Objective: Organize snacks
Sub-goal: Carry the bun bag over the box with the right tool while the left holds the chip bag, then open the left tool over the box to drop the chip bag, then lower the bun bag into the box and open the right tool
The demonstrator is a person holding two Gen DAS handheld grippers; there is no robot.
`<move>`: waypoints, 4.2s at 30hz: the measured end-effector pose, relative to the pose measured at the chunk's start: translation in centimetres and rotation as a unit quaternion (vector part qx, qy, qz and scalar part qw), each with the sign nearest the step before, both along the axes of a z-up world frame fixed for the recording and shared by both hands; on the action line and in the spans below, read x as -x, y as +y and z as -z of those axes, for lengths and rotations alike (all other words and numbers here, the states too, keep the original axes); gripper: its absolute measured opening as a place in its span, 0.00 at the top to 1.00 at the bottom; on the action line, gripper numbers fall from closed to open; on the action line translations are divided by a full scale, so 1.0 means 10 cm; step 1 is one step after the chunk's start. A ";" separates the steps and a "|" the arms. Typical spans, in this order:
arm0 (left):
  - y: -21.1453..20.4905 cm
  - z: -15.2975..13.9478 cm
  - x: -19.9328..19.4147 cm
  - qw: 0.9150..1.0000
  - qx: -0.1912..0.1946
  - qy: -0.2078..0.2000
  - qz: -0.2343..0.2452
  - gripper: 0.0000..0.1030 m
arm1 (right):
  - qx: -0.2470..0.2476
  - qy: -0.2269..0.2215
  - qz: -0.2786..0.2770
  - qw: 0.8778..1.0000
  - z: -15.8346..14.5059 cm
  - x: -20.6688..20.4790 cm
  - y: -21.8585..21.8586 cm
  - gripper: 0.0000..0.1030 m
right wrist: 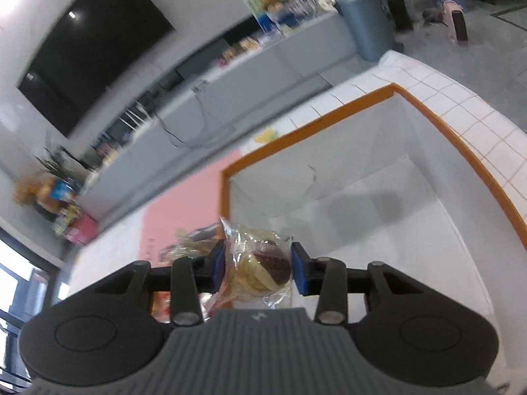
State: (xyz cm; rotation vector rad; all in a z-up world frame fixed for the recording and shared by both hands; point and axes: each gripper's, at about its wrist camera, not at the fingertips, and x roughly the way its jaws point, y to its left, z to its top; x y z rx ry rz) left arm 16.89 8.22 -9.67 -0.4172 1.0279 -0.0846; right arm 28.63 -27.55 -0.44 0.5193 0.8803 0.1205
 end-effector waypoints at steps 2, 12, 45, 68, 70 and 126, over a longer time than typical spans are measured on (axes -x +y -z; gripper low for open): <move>0.00 0.00 -0.01 1.000 0.002 -0.001 0.002 0.42 | 0.011 0.014 -0.009 1.000 0.08 -0.11 0.05 0.62; -0.02 -0.02 0.00 1.000 0.014 -0.009 0.014 0.42 | 0.015 0.045 -0.079 0.996 0.41 -0.04 0.20 0.63; -2.32 -0.79 -0.96 0.988 -0.092 -0.058 0.110 0.42 | -0.017 -0.142 0.059 0.988 -0.13 0.98 -1.29 0.63; -1.95 -1.13 -0.53 0.988 -0.090 -0.090 0.083 0.15 | -0.011 -0.136 -0.017 0.991 -0.14 0.83 -1.08 0.63; -1.84 -1.17 -0.44 0.989 -0.082 -0.102 0.072 0.15 | -0.021 -0.128 -0.028 0.991 -0.13 0.77 -0.97 0.63; -0.97 -0.59 -0.28 0.996 -0.074 -0.018 0.050 0.15 | 0.146 0.143 -0.087 0.975 0.49 -0.38 -0.20 0.06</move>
